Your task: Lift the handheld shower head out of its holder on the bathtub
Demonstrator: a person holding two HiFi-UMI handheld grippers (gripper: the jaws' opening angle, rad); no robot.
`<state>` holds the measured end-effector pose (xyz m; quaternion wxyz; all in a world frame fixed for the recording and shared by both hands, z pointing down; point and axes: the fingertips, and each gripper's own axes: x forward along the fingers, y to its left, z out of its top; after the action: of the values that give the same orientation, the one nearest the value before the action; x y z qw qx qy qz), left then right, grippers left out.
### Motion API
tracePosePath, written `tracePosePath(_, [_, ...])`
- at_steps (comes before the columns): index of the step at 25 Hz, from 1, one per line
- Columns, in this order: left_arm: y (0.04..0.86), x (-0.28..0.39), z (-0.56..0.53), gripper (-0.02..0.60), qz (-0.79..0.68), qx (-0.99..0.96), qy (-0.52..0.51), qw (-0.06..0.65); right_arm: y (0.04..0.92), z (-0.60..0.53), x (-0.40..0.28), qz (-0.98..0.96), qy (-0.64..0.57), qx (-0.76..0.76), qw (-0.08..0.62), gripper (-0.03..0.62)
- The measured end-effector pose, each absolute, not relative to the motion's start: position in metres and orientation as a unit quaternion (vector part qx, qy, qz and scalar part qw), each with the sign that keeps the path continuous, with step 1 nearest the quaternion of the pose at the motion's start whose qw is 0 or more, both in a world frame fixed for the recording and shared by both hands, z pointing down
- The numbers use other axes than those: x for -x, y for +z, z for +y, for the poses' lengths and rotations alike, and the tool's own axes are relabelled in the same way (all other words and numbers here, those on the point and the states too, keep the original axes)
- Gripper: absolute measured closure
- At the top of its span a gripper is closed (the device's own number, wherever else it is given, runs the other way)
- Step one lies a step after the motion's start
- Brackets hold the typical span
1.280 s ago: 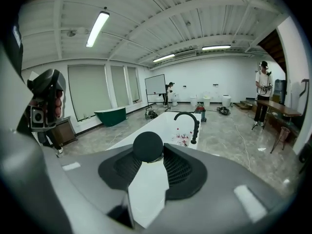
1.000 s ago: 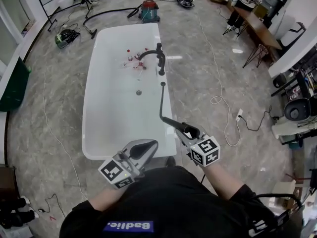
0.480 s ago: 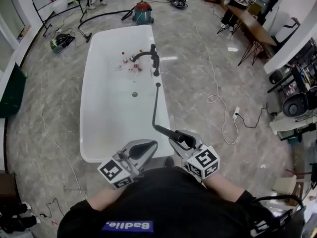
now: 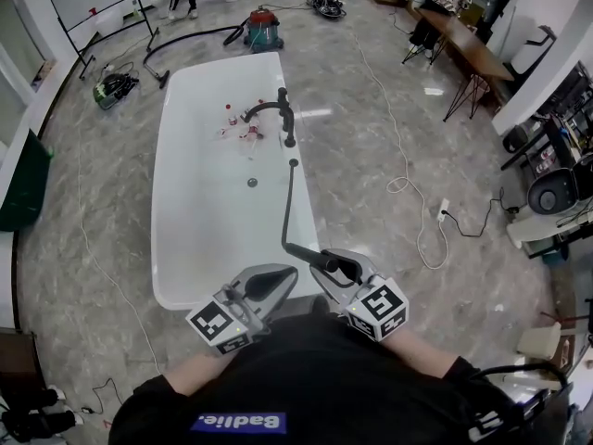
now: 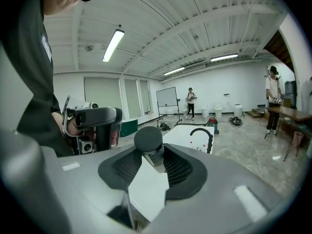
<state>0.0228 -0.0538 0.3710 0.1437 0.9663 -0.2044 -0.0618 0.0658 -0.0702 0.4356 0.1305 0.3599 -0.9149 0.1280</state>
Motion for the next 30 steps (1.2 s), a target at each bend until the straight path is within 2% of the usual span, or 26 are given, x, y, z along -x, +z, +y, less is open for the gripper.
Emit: tracePosePath(30, [0.3698, -0.0263, -0.0549, 0.588, -0.218, -0.962, -0.072, 0.148, 0.4312, -0.0779, -0.0755, -0.915, 0.139, -0.359, 0.122, 0.462])
